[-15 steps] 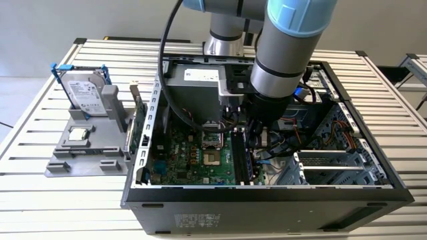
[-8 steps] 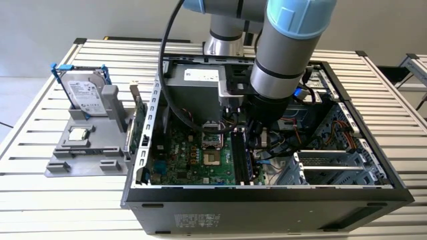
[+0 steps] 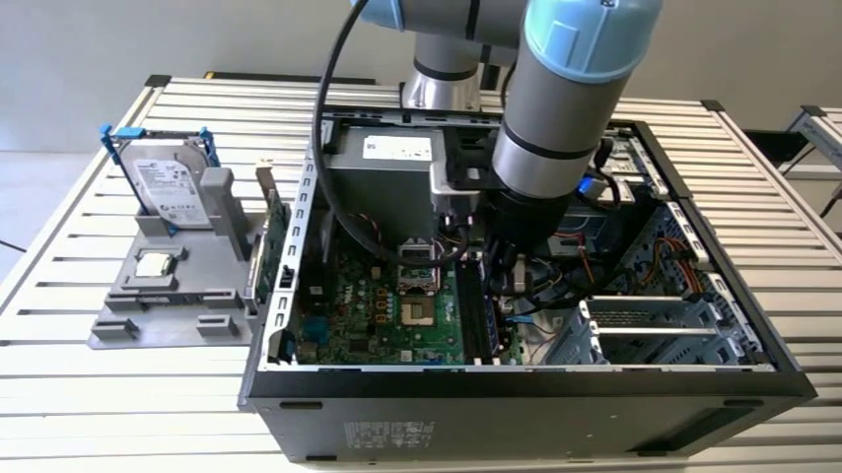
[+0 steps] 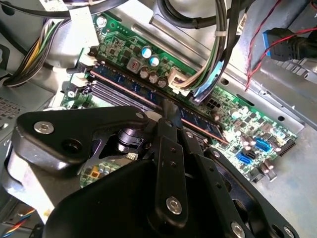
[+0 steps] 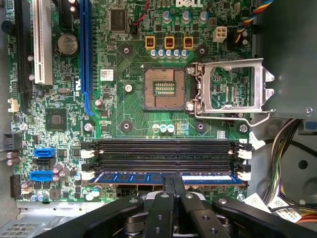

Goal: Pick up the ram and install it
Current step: 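Press down the ram until it locks into place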

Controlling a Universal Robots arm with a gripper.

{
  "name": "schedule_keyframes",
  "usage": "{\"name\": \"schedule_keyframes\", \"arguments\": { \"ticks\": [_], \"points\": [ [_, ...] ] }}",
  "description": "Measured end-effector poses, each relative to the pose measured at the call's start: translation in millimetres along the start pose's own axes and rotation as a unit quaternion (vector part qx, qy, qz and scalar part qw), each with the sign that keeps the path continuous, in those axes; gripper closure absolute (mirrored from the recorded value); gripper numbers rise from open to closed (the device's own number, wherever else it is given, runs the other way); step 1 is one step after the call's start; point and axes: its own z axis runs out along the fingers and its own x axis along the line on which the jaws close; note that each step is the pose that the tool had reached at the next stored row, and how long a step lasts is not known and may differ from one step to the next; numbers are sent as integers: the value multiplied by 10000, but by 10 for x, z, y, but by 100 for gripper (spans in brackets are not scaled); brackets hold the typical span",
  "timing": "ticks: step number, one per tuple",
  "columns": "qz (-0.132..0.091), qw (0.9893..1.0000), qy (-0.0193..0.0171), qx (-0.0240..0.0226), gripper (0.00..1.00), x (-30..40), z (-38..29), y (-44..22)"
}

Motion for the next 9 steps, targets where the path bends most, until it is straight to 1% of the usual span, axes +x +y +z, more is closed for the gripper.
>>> {"name": "schedule_keyframes", "arguments": {
  "ticks": [9],
  "points": [
    [0,10000,2,-1,100,0,43,0]
  ]
}}
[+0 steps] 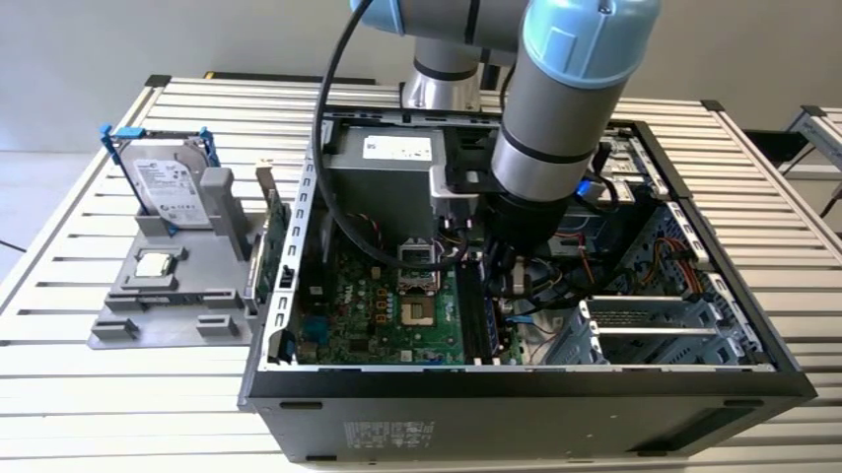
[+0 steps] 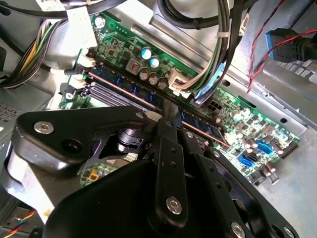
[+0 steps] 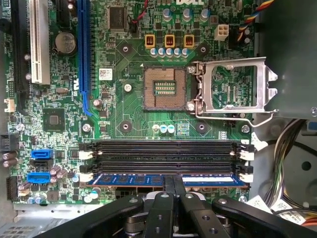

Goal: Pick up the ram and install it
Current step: 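Press down the ram until it locks into place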

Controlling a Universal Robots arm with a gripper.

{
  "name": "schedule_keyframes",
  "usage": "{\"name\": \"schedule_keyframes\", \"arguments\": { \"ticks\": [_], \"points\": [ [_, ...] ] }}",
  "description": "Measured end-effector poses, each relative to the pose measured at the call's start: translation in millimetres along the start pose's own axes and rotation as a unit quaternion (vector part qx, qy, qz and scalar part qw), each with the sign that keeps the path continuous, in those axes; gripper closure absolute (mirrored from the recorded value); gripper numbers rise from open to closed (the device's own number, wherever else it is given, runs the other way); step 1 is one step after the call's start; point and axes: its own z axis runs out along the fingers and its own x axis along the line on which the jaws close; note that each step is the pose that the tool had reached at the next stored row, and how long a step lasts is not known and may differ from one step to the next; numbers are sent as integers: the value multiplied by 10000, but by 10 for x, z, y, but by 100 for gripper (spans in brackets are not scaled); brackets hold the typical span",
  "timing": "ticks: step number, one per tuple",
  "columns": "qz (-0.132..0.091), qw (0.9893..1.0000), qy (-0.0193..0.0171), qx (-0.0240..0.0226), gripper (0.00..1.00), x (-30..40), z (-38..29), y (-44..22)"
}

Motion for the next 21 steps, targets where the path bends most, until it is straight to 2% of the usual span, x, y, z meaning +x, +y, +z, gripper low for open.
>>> {"name": "schedule_keyframes", "arguments": {
  "ticks": [11,21],
  "points": [
    [0,10000,3,-1,100,0,72,0],
    [0,10000,6,-1,100,-2,74,0]
  ]
}}
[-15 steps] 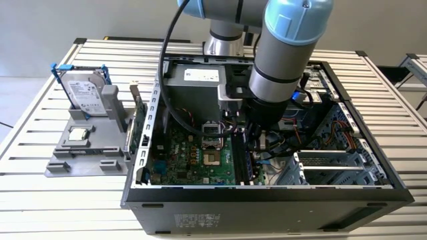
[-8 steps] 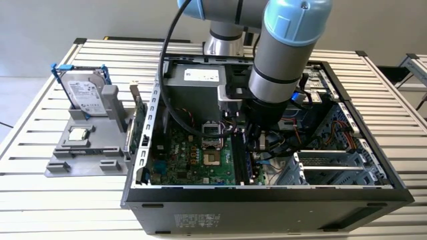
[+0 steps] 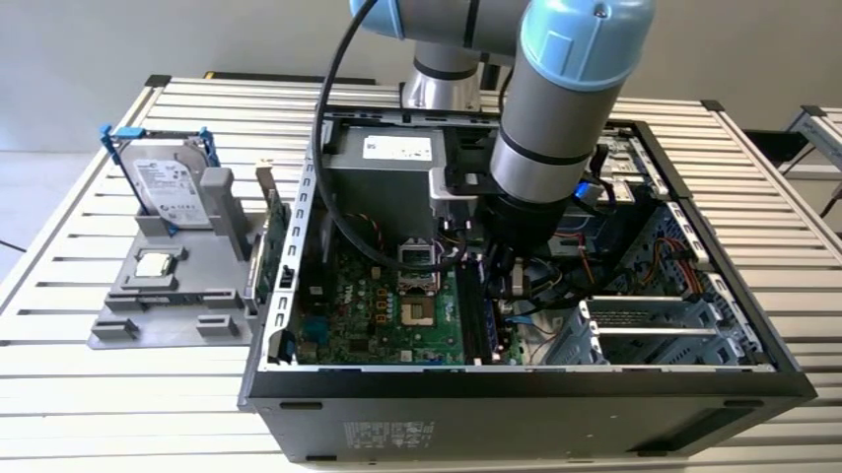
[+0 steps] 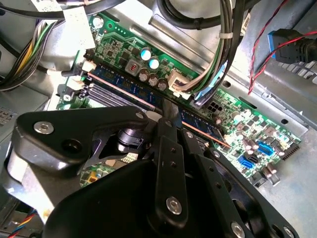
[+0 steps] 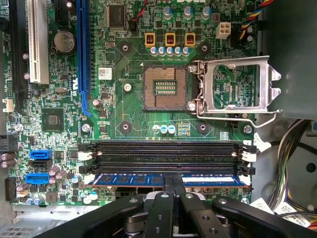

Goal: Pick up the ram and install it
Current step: 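Press down the ram until it locks into place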

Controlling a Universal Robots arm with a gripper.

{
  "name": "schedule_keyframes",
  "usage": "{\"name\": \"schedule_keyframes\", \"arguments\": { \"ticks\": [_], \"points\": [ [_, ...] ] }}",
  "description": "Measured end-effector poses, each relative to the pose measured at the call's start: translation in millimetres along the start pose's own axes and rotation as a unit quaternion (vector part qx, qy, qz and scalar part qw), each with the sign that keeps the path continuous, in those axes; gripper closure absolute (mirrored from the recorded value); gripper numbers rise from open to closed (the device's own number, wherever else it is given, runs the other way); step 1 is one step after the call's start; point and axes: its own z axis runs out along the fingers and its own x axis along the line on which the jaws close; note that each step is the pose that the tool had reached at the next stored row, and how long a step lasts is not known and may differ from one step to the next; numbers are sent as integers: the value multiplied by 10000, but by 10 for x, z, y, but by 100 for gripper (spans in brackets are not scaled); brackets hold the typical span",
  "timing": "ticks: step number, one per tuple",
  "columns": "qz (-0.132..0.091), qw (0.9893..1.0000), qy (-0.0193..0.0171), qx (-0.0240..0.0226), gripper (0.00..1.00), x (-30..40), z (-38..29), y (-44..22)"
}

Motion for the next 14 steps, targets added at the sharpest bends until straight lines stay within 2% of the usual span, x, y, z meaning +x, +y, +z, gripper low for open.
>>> {"name": "schedule_keyframes", "arguments": {
  "ticks": [4,6,9,11,14],
  "points": [
    [0,10000,2,-1,100,-1,-10,0],
    [0,10000,-8,2,100,0,-24,0],
    [0,10000,-21,5,100,-3,-58,0],
    [0,10000,-8,2,100,1,-93,1],
    [0,10000,-8,2,100,2,-146,0]
  ]
}}
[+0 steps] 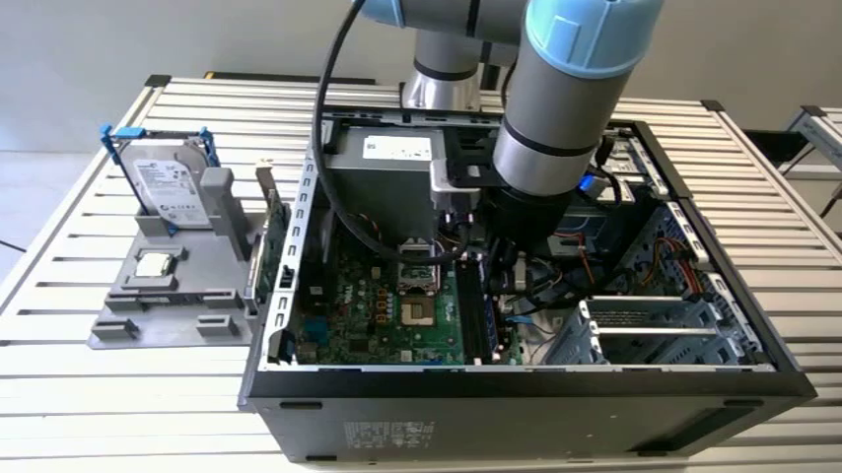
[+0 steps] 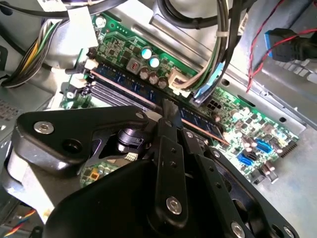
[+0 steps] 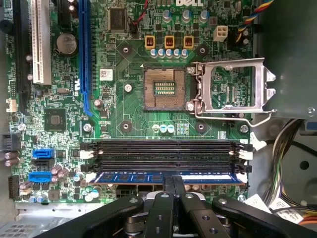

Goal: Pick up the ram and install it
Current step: 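Press down the ram until it locks into place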

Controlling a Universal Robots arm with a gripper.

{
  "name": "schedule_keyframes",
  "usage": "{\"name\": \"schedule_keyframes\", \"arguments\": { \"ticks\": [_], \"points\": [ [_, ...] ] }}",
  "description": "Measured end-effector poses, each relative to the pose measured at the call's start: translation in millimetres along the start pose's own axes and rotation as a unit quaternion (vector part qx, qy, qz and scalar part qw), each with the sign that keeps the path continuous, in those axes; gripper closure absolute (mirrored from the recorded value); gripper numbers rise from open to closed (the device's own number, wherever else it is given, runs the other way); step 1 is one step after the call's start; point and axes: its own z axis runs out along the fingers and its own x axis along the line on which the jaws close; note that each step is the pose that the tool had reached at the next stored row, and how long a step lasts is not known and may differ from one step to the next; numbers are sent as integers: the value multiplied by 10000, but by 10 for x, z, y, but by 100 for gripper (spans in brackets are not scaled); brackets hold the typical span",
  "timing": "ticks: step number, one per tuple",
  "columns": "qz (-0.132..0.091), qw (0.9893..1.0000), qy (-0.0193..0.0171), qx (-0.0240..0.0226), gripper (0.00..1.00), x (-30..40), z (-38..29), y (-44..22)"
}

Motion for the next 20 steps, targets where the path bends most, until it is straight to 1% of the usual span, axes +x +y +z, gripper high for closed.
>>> {"name": "schedule_keyframes", "arguments": {
  "ticks": [8,15,20],
  "points": [
    [0,10000,0,-1,100,1,-84,1],
    [0,10000,-1,-1,100,0,-101,0],
    [0,10000,1,-2,100,1,-131,1]
  ]
}}
